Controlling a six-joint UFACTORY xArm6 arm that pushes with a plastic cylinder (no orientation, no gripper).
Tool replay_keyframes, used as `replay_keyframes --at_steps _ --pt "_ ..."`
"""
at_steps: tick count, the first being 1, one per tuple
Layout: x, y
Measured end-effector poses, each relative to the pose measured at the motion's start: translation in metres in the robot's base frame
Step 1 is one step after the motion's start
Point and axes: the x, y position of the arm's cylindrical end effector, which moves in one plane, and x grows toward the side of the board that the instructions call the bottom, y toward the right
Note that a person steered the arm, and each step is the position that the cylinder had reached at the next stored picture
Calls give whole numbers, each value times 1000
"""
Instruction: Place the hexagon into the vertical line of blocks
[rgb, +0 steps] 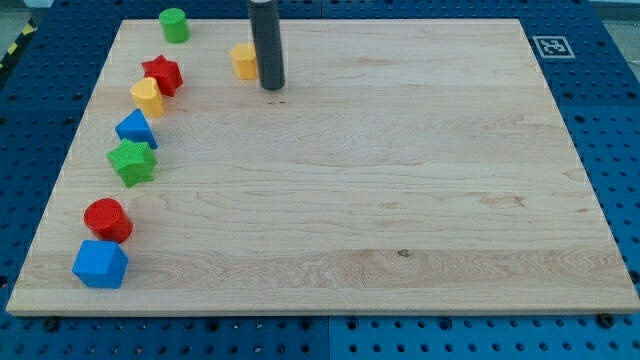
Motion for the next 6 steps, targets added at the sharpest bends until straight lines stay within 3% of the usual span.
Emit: replay_keyframes --at_steps 2,6 --pt "-24 3" --pt "-29 -93"
